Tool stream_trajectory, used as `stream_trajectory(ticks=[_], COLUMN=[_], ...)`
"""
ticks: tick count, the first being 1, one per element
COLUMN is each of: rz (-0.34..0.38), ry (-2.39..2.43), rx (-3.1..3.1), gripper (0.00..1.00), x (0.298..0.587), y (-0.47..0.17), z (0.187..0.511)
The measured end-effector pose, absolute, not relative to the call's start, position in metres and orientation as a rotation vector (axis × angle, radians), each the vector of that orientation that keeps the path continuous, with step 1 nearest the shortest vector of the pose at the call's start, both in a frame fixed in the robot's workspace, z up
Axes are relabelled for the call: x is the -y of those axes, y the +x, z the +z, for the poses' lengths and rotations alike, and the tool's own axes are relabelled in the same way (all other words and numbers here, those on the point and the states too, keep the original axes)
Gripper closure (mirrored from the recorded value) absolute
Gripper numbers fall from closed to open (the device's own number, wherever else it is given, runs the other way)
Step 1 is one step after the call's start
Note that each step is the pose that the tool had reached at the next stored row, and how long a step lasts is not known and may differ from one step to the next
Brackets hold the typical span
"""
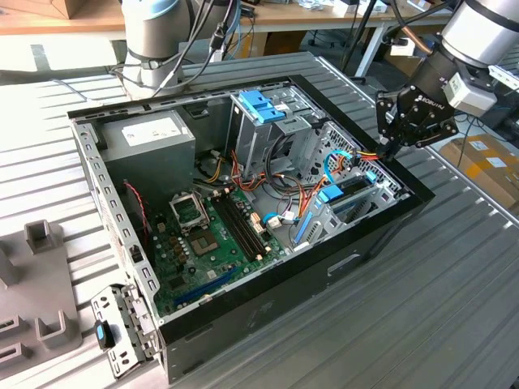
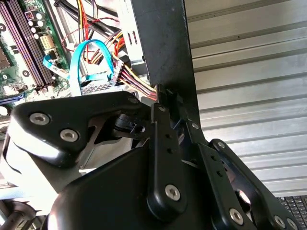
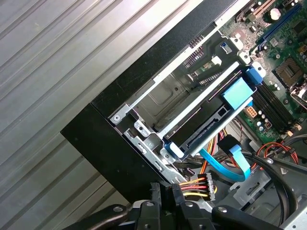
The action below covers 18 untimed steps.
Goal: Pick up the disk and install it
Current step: 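Insert the first disk wire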
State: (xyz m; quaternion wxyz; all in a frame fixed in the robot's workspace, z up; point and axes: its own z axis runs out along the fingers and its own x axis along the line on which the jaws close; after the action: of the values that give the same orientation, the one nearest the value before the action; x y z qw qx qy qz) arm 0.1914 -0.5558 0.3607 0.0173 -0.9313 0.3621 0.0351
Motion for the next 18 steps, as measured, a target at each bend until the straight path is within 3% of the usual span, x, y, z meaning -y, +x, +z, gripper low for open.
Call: stream_trajectory(ticks=[18], rz=[0.109], ry=[-2.894], rx=[-1.125], gripper=[0.79], x=[0.5559], y=[0.1912], z=[0.3683])
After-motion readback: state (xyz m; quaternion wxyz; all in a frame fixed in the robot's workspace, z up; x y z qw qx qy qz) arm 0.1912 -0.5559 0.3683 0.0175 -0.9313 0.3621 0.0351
